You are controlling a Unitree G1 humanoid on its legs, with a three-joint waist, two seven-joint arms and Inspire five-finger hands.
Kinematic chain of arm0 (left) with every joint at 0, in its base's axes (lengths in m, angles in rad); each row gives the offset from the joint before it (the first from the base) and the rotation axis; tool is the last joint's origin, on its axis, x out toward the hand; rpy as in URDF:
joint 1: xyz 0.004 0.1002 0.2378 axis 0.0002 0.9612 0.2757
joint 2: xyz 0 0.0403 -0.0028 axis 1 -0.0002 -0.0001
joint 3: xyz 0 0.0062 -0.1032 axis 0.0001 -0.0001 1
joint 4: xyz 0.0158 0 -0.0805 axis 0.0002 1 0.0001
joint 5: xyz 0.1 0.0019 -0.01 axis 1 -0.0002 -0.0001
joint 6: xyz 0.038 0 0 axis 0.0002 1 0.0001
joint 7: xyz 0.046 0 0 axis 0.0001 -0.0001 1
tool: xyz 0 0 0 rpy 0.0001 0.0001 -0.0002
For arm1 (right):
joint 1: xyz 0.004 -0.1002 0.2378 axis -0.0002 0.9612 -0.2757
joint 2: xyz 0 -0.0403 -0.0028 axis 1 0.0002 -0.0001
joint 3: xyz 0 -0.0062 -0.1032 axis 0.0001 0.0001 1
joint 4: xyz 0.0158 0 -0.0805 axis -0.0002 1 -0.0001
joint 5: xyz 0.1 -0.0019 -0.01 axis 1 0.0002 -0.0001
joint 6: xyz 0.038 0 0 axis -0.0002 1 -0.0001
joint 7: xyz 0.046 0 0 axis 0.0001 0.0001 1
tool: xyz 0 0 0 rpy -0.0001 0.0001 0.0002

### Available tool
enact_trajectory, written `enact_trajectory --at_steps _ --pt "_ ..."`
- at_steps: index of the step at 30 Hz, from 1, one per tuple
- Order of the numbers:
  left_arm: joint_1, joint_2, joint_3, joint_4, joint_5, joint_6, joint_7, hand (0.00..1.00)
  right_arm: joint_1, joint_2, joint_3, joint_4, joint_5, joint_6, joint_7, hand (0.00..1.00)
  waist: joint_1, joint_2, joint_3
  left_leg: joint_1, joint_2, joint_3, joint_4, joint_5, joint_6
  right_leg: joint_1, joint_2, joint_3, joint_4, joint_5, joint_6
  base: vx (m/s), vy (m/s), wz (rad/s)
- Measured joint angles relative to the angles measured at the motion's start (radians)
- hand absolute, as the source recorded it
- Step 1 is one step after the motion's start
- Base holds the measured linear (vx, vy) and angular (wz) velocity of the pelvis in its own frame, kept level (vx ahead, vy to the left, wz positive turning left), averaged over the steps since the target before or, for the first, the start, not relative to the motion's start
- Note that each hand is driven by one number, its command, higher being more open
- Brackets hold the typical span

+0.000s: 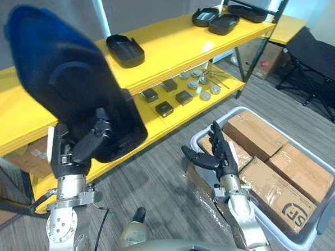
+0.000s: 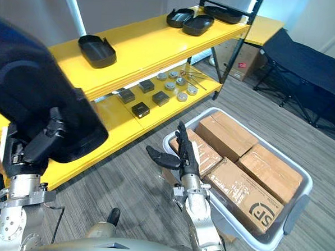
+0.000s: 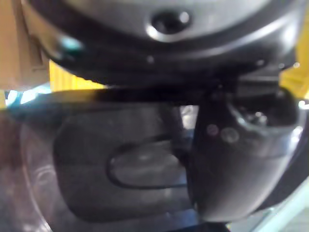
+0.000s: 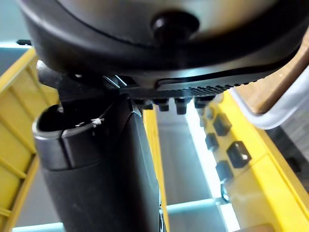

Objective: Walk over and take three plastic housings, then place them on the shelf

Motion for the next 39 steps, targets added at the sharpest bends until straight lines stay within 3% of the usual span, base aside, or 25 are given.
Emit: enact_trajectory --at_steps 5,10,14,17,18,20,21,22,23,24,25,26,27,28,29,30,31,33,34,35,36,37,38,39 --pt "-0.033 0.001 -0.045 0.0 0.002 -0.005 0.011 0.0 0.0 -0.015 -0.018 -0.015 0.047 -0.025 0.093 1.0 -0.028 0.016 0.022 0.002 0.01 0.082 0.016 0.011 0.016 -0.016 0.002 0.024 0.013 0.0 0.005 -0.06 -0.019 -0.08" --pt "-0.041 0.001 -0.046 0.0 0.0 -0.008 0.076 0.0 -0.005 -0.019 -0.018 -0.02 0.048 -0.033 0.101 1.0 -0.033 -0.001 0.047 0.001 0.012 0.125 0.029 -0.015 0.03 -0.036 -0.004 0.051 0.022 0.0 0.004 -0.04 0.023 -0.15" --pt "-0.035 -0.003 -0.047 0.0 0.0 -0.008 0.126 0.0 -0.012 -0.017 -0.013 -0.059 0.06 -0.044 0.119 1.0 -0.026 -0.004 0.085 -0.039 -0.002 0.129 0.14 -0.069 0.027 -0.038 -0.023 0.058 0.045 0.002 0.01 -0.03 0.041 -0.06" --pt "-0.027 -0.005 -0.044 0.0 0.005 -0.009 0.142 0.0 -0.058 -0.004 0.007 -0.06 0.079 -0.046 0.121 1.0 -0.021 0.012 0.116 -0.088 -0.002 0.128 0.335 -0.173 0.024 -0.01 -0.031 0.061 0.073 -0.01 0.024 -0.02 0.093 -0.09" --pt "-0.019 -0.006 -0.036 -0.001 0.018 -0.009 0.137 0.0 -0.076 0.0 0.01 -0.06 0.078 -0.048 0.118 1.0 -0.014 0.013 0.131 -0.115 -0.002 0.128 0.455 -0.248 0.033 0.02 -0.039 0.055 0.085 -0.036 0.02 -0.01 0.121 -0.01" --pt "-0.015 -0.005 -0.028 -0.007 0.024 -0.008 0.123 0.0 -0.081 0.003 0.01 -0.06 0.078 -0.053 0.113 1.0 -0.002 0.013 0.132 -0.14 -0.006 0.131 0.534 -0.295 0.05 0.034 -0.047 0.051 0.088 -0.046 0.021 0.02 0.126 0.06" --pt "-0.016 -0.005 -0.02 -0.014 0.024 -0.008 0.111 0.0 -0.081 0.003 0.01 -0.06 0.078 -0.059 0.106 1.0 0.008 0.011 0.131 -0.162 -0.008 0.154 0.605 -0.329 0.077 0.053 -0.059 0.038 0.074 -0.049 0.017 0.07 0.225 0.23" --pt "-0.013 -0.001 -0.005 -0.026 0.027 -0.008 0.098 0.0 -0.073 0.004 0.009 -0.063 0.077 -0.061 0.098 1.0 0.017 0.0 0.128 -0.178 -0.028 0.215 0.704 -0.379 0.147 0.098 -0.076 0.017 0.043 -0.048 -0.007 0.13 0.28 0.42" --pt "-0.018 -0.003 0.016 -0.042 0.03 -0.014 0.097 0.0 -0.06 -0.001 0.009 -0.08 0.077 -0.075 0.096 1.0 0.018 0.021 0.114 -0.177 -0.036 0.222 0.712 -0.474 0.136 0.075 -0.074 0.036 0.145 -0.025 -0.092 0.15 0.292 0.52" --pt "-0.025 -0.001 0.033 -0.042 0.034 -0.019 0.098 0.0 -0.058 0.002 0.013 -0.08 0.078 -0.081 0.095 1.0 0.02 0.01 0.111 -0.191 -0.052 0.22 0.72 -0.484 0.147 0.028 -0.093 0.072 0.226 0.011 -0.118 0.18 0.371 0.59" --pt "-0.028 0.007 0.073 -0.045 0.047 -0.022 0.106 0.0 -0.058 0.013 0.026 -0.079 0.075 -0.083 0.094 1.0 0.021 -0.017 0.1 -0.185 -0.086 0.208 0.689 -0.487 0.15 -0.074 -0.12 0.145 0.349 0.115 -0.162 0.17 0.32 0.56" --pt "-0.027 0.027 0.108 -0.045 0.052 -0.021 0.129 0.0 -0.063 0.023 0.052 -0.076 0.065 -0.087 0.097 1.0 0.023 -0.023 0.096 -0.172 -0.099 0.193 0.643 -0.475 0.17 -0.136 -0.111 0.191 0.436 0.166 -0.146 0.27 0.289 0.5" --pt "-0.027 0.036 0.124 -0.045 0.053 -0.022 0.143 0.0 -0.066 0.033 0.06 -0.073 0.049 -0.091 0.1 1.0 0.023 -0.029 0.093 -0.161 -0.104 0.182 0.621 -0.469 0.181 -0.158 -0.091 0.196 0.477 0.162 -0.144 0.27 0.073 0.45" --pt "-0.028 0.036 0.15 -0.044 0.046 -0.021 0.168 0.0 -0.086 0.039 0.076 -0.063 0.024 -0.093 0.1 1.0 0.025 -0.028 0.096 -0.118 -0.11 0.159 0.575 -0.451 0.205 -0.179 -0.033 0.194 0.51 0.081 -0.129 0.41 0.078 0.46" --pt "-0.03 0.035 0.154 -0.044 0.029 -0.021 0.187 0.0 -0.106 0.037 0.078 -0.06 -0.004 -0.094 0.095 1.0 0.03 -0.022 0.096 -0.063 -0.116 0.136 0.512 -0.43 0.2 -0.186 0.033 0.178 0.462 0.018 -0.131 0.28 0.053 0.47" --pt "-0.034 0.036 0.154 -0.044 0.019 -0.021 0.19 0.0 -0.119 0.032 0.077 -0.061 -0.004 -0.098 0.09 1.0 0.03 -0.019 0.094 -0.04 -0.123 0.119 0.478 -0.418 0.199 -0.196 0.065 0.175 0.424 -0.002 -0.134 0.4 0.071 0.95" --pt "-0.056 0.039 0.152 -0.044 0.017 -0.021 0.192 0.0 -0.153 0.013 0.06 -0.071 -0.004 -0.122 0.062 1.0 0.015 -0.011 0.093 -0.001 -0.142 0.06 0.419 -0.399 0.198 -0.241 0.136 0.202 0.328 -0.015 -0.148 0.31 0.008 1.28" --pt "-0.087 0.043 0.141 -0.038 0.017 -0.021 0.187 0.0 -0.195 -0.015 0.03 -0.089 -0.005 -0.132 0.024 1.0 -0.015 0.002 0.096 0.012 -0.164 -0.018 0.412 -0.396 0.195 -0.296 0.195 0.302 0.256 -0.009 -0.138 0.33 -0.039 1.63" --pt "-0.116 0.056 0.131 -0.019 0.017 -0.022 0.183 0.0 -0.213 -0.032 -0.011 -0.109 -0.016 -0.133 -0.004 1.0 -0.034 0.002 0.096 0.025 -0.184 -0.076 0.413 -0.392 0.183 -0.315 0.219 0.391 0.205 0.007 -0.114 0.32 -0.137 2.08" --pt "-0.139 0.077 0.124 0.009 0.012 -0.024 0.179 0.0 -0.225 -0.047 -0.059 -0.12 -0.043 -0.137 -0.032 1.0 -0.052 -0.008 0.089 0.041 -0.206 -0.128 0.418 -0.394 0.17 -0.313 0.213 0.424 0.137 0.034 -0.085 0.34 -0.178 2.04" --pt "-0.143 0.086 0.124 0.016 0.01 -0.024 0.177 0.0 -0.232 -0.053 -0.081 -0.124 -0.043 -0.138 -0.042 1.0 -0.054 -0.015 0.084 0.048 -0.215 -0.145 0.418 -0.4 0.159 -0.309 0.199 0.423 0.094 0.062 -0.078 0.38 -0.255 1.64" --pt "-0.141 0.101 0.126 0.02 -0.002 -0.024 0.176 0.0 -0.246 -0.057 -0.112 -0.125 -0.043 -0.147 -0.06 1.0 -0.05 -0.037 0.073 0.052 -0.232 -0.149 0.422 -0.41 0.142 -0.303 0.172 0.407 0.024 0.157 -0.097 0.38 -0.319 1.36" --pt "-0.144 0.087 0.12 0.041 -0.011 -0.028 0.173 0.0 -0.261 -0.084 -0.154 -0.123 -0.043 -0.161 -0.08 1.0 -0.051 -0.016 0.066 0.045 -0.211 -0.144 0.44 -0.431 0.113 -0.276 0.157 0.35 0.012 0.183 -0.076 0.35 -0.313 1.46" --pt "-0.133 0.071 0.112 0.046 -0.02 -0.025 0.168 0.0 -0.266 -0.11 -0.182 -0.124 -0.043 -0.171 -0.091 1.0 -0.053 0.012 0.048 0.02 -0.165 -0.09 0.441 -0.435 0.105 -0.25 0.171 0.3 -0.028 0.18 -0.083 0.35 -0.338 1.46"
